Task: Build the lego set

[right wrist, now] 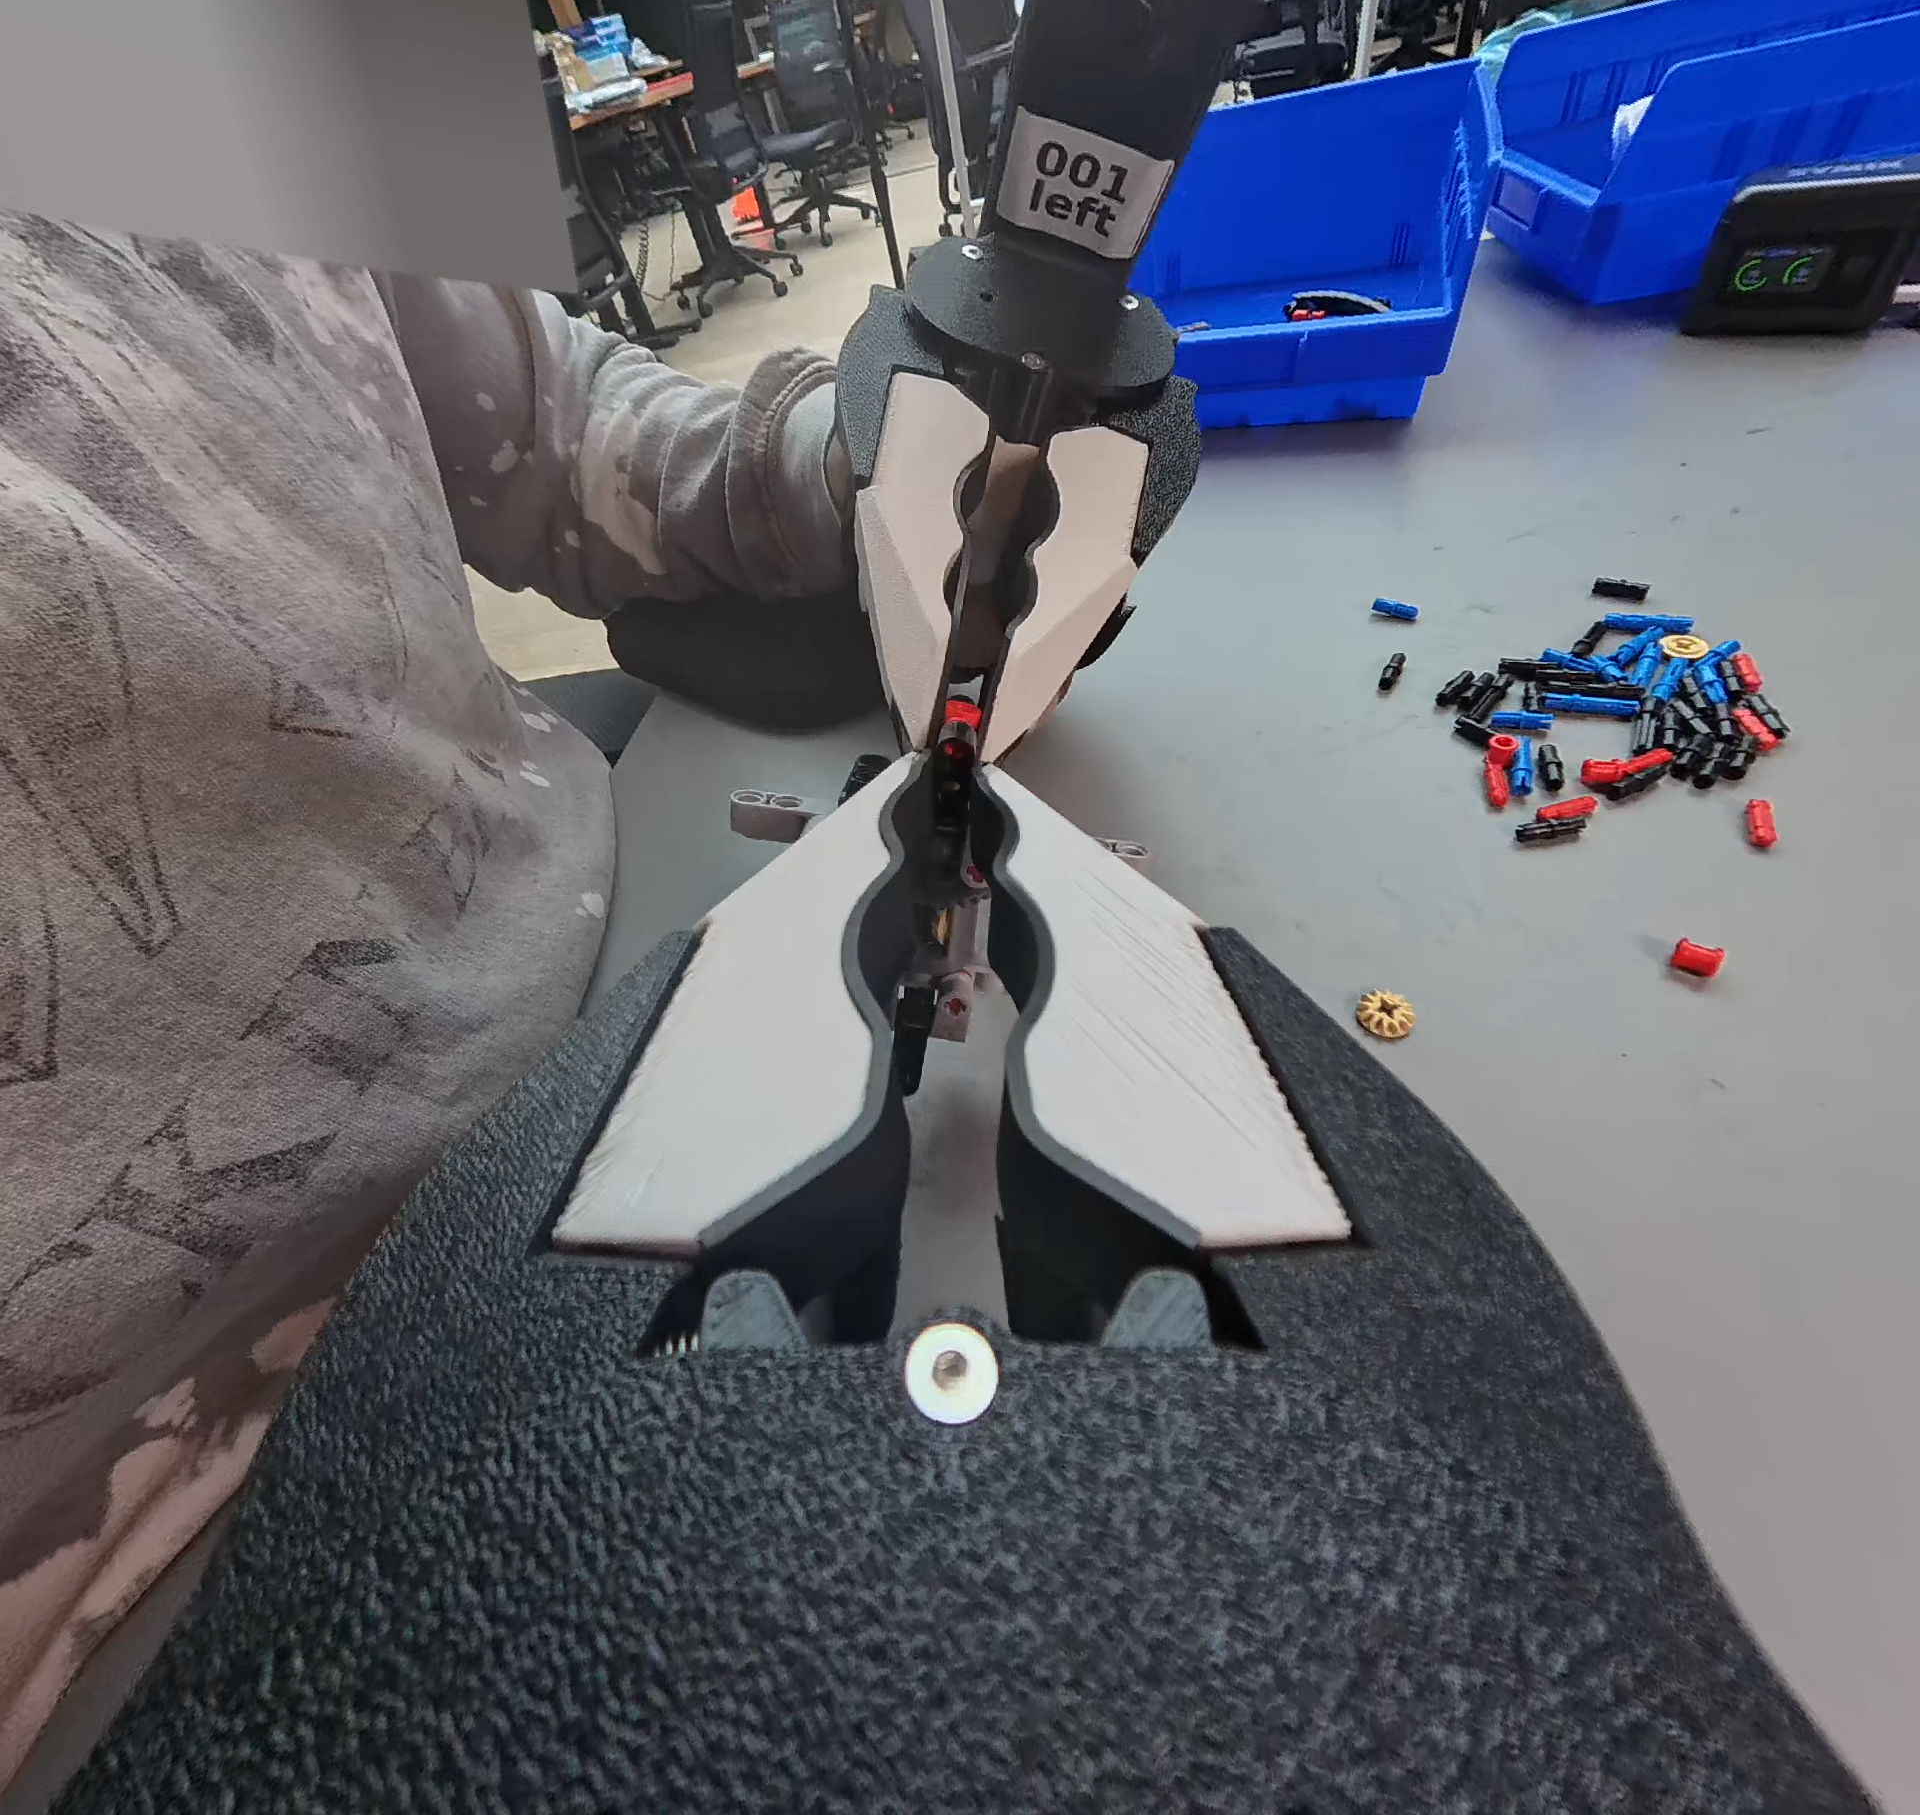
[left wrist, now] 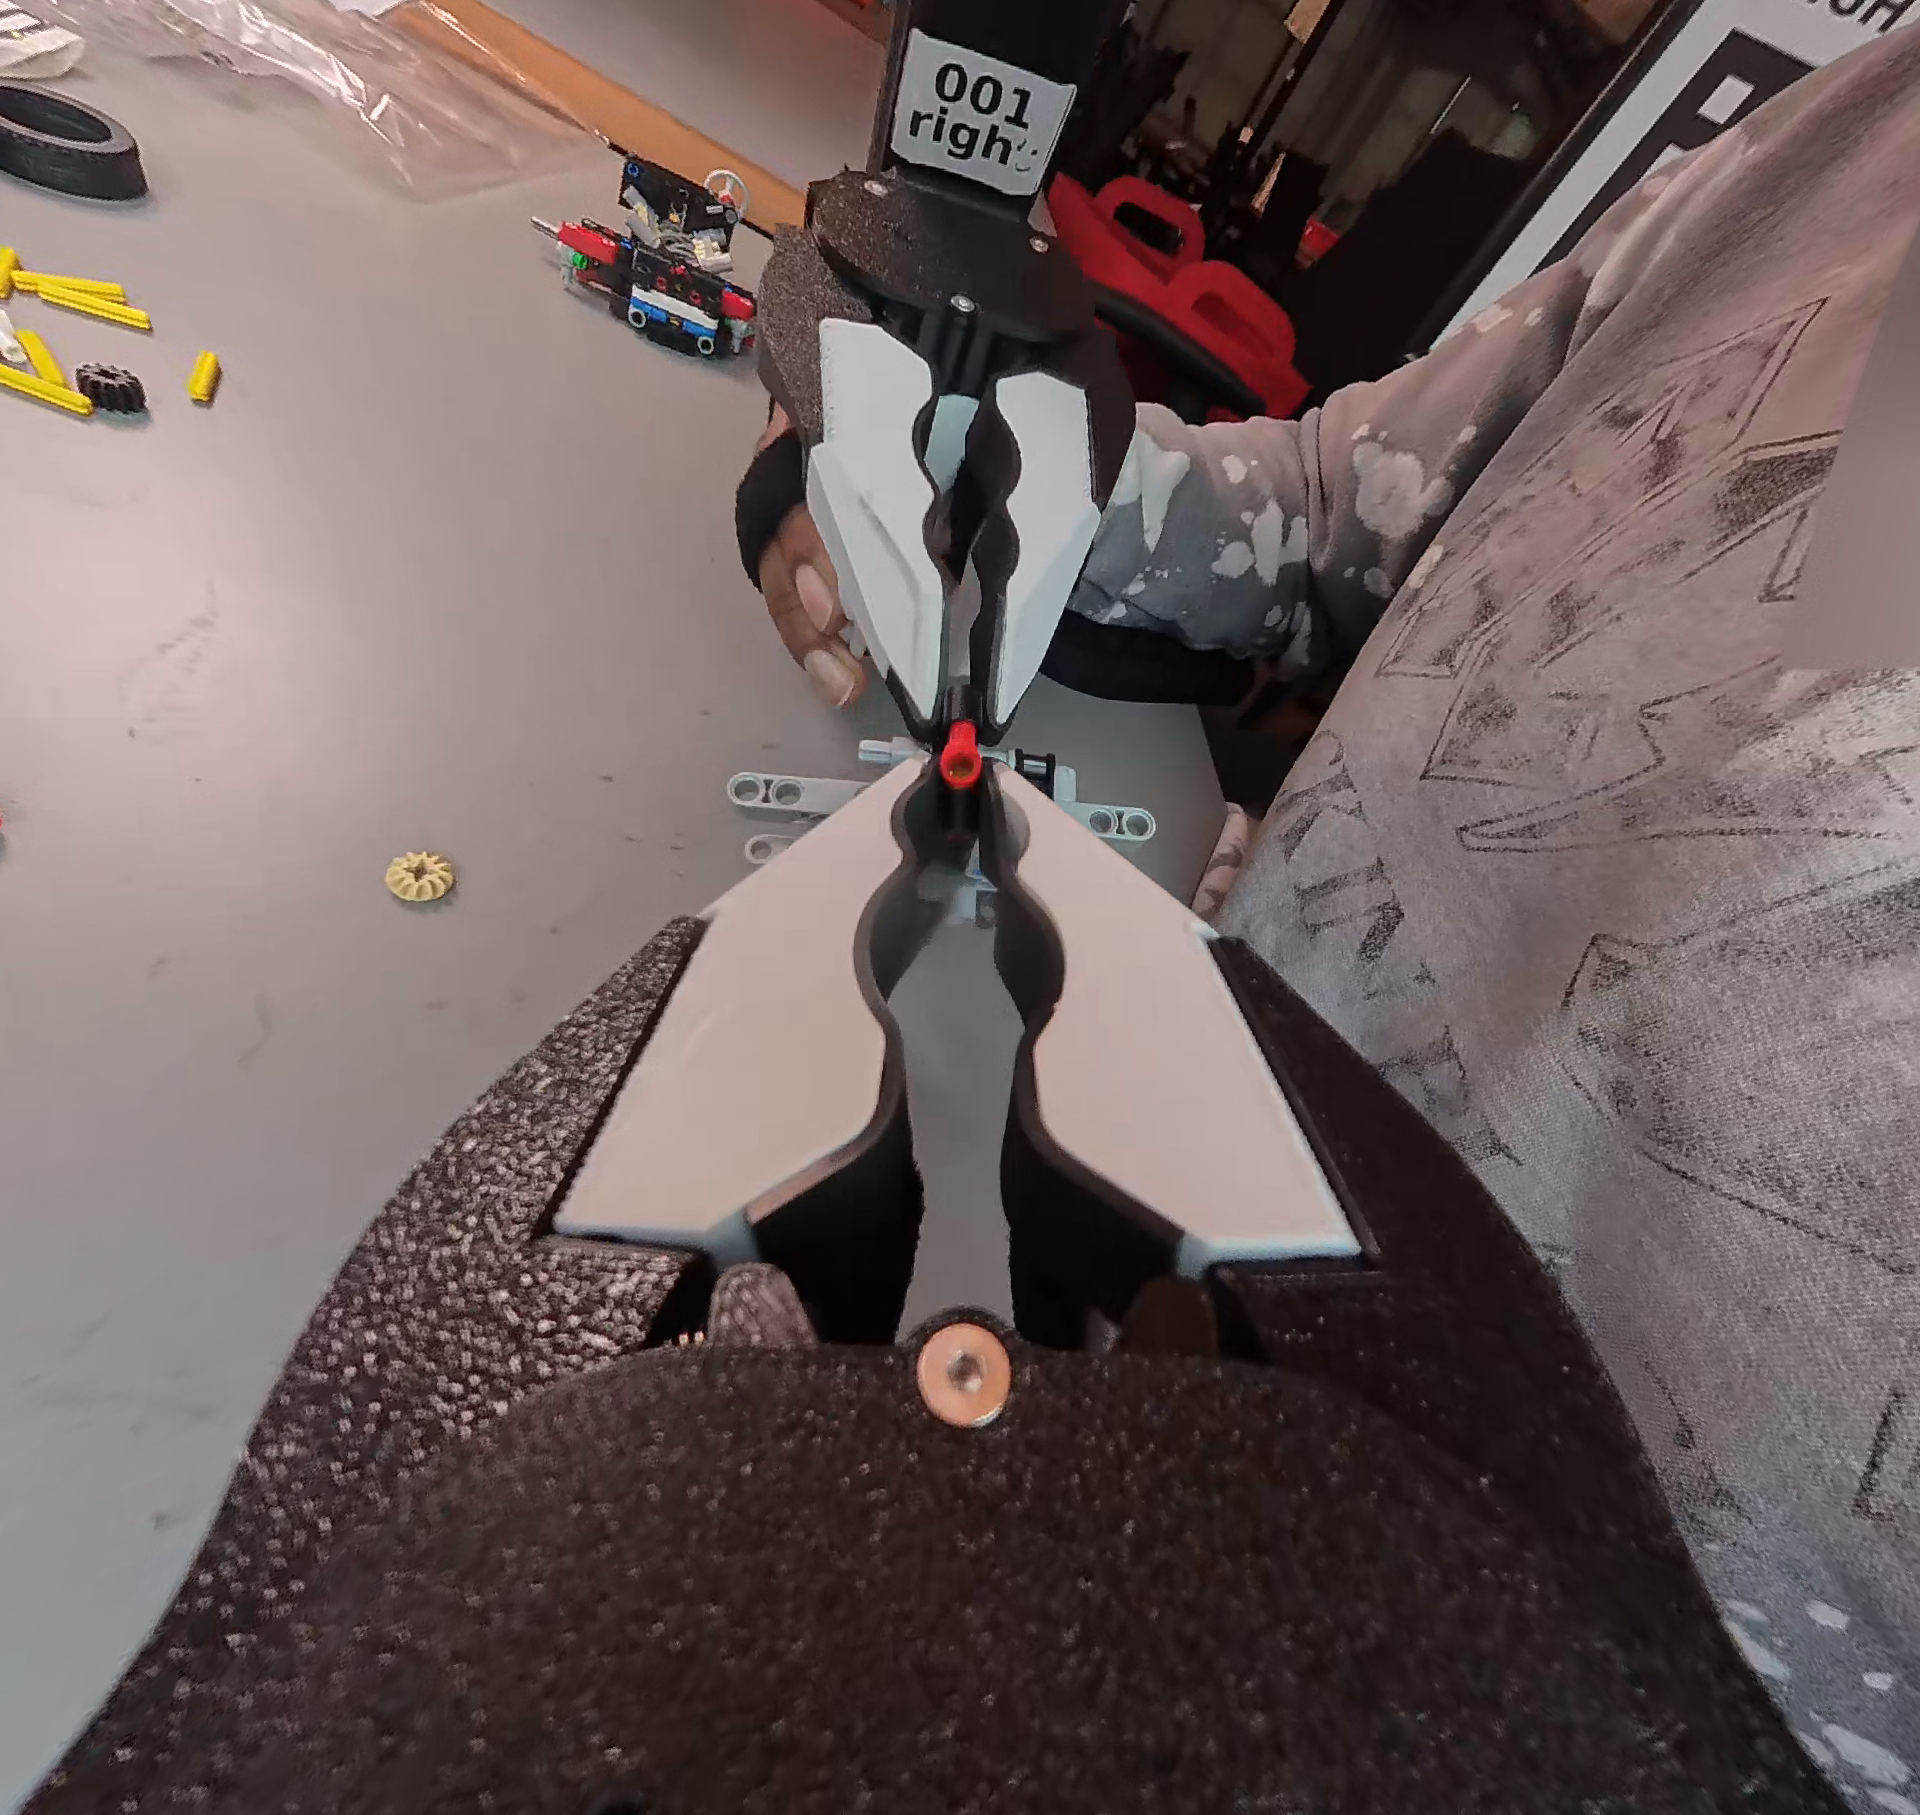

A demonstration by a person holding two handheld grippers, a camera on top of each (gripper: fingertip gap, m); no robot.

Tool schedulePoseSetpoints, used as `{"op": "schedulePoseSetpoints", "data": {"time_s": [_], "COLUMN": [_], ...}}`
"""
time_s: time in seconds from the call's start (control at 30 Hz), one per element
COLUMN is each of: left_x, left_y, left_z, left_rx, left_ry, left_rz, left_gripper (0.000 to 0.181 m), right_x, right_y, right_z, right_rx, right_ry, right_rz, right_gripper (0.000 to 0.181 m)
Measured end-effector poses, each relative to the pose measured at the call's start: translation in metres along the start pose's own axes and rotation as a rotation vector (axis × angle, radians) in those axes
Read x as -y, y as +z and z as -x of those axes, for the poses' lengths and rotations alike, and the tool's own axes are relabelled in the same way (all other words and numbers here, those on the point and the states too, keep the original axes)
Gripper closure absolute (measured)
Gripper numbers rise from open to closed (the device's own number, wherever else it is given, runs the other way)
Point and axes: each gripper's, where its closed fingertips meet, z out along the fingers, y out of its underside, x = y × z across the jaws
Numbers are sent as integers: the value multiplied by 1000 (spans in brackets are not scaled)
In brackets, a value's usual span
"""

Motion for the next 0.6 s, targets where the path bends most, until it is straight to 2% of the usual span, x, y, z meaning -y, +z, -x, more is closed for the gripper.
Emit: {"op": "schedulePoseSetpoints", "data": {"time_s": [0.3,0.47,0.57,0.6], "left_x": [13,5,0,-1], "left_y": [-5,-3,0,1], "left_z": [-3,6,3,4], "left_rx": [-69,20,41,53], "left_ry": [-120,-66,-6,15], "left_rz": [-99,-35,9,20], "left_gripper": [176,176,175,175], "right_x": [13,4,-2,-2], "right_y": [-4,0,3,4], "right_z": [-1,-9,-9,-7], "right_rx": [5,-49,-50,-42], "right_ry": [27,40,39,35], "right_rz": [-82,-21,21,22], "right_gripper": [177,174,163,166]}}
